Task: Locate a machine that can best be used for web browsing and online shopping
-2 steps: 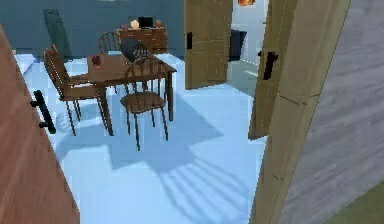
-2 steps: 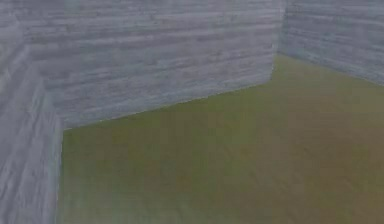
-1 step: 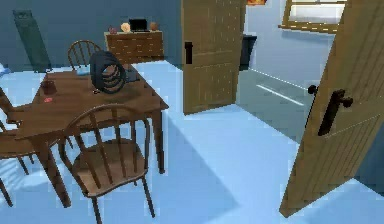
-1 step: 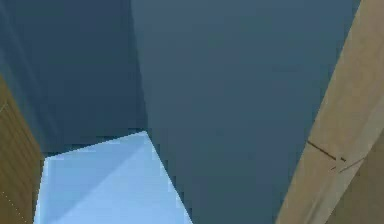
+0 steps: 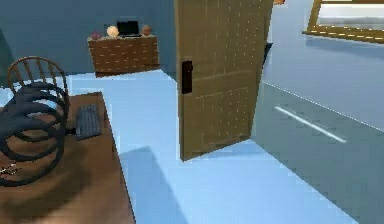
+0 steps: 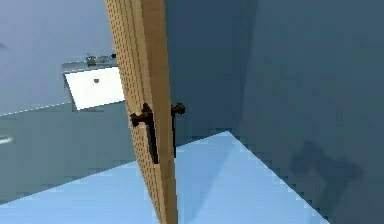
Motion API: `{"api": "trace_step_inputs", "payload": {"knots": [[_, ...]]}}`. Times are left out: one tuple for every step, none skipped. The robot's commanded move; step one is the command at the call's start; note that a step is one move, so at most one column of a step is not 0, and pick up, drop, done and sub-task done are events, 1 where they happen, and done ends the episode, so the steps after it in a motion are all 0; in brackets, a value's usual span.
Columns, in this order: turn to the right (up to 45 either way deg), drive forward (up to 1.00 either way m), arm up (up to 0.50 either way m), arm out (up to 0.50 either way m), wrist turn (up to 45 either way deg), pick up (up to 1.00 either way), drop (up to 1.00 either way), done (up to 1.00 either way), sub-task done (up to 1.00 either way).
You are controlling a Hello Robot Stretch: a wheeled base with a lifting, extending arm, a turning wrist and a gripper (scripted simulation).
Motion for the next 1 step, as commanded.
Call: {"api": "trace_step_inputs", "payload": {"knots": [[6.0,0.00,0.00,0.00,0.0,0.00,0.00,0.00,0.00]]}}
